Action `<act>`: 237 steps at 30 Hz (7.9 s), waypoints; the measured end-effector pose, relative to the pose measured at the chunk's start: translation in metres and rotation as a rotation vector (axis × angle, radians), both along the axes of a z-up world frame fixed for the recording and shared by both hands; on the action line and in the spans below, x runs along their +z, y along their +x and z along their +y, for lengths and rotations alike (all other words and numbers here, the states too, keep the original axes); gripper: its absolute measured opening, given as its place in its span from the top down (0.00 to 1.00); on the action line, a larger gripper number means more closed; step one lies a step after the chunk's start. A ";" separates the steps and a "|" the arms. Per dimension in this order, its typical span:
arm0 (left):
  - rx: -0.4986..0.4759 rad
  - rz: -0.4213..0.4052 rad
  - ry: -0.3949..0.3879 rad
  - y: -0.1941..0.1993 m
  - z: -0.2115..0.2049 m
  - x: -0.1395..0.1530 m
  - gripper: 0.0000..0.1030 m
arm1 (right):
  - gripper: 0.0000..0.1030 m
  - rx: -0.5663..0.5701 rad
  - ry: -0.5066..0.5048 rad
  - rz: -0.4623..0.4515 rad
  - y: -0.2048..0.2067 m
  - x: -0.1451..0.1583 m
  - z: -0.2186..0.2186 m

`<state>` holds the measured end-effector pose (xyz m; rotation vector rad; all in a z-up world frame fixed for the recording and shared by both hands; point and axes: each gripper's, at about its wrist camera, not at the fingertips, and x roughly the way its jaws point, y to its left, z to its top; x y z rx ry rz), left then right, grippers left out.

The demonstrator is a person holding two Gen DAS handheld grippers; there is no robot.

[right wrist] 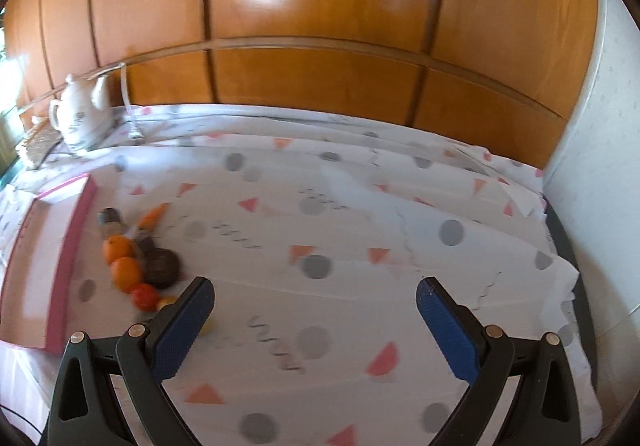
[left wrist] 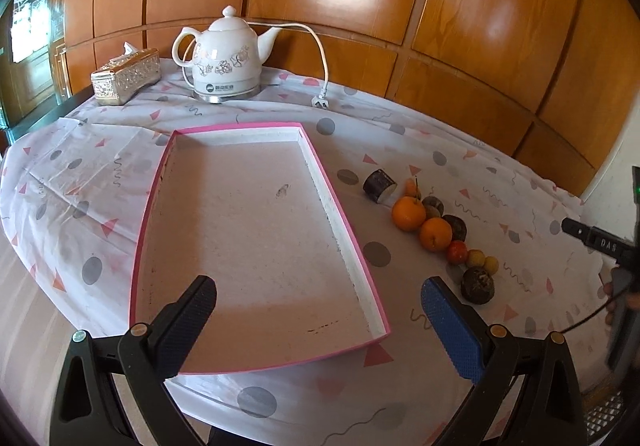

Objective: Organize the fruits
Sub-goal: 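Reach the left gripper to the dark brown cylinder and grasp it, then carry the cylinder into the pink tray and open the left gripper, then reach the right gripper to the yellow round fruit and grasp it, then carry the yellow fruit into the pink tray and open the right gripper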

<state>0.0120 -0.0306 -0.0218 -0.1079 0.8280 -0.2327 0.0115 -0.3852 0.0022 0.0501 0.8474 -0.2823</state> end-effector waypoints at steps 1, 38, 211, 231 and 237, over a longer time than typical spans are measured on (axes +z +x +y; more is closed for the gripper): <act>-0.008 0.004 -0.004 0.001 -0.001 -0.001 0.00 | 0.00 -0.007 -0.006 0.010 0.002 0.000 -0.007; -0.218 0.050 0.185 0.094 -0.060 -0.003 0.24 | 0.08 -0.430 0.221 0.106 -0.014 -0.035 -0.143; 0.256 0.021 0.023 -0.007 0.096 -0.021 0.16 | 0.72 0.758 0.243 0.165 0.059 -0.040 0.259; 0.301 0.016 0.018 -0.005 0.108 -0.023 0.16 | 0.64 0.749 0.243 0.198 0.094 -0.055 0.300; 0.282 0.003 0.036 -0.007 0.100 -0.019 0.16 | 0.64 0.739 0.212 0.153 0.080 -0.044 0.294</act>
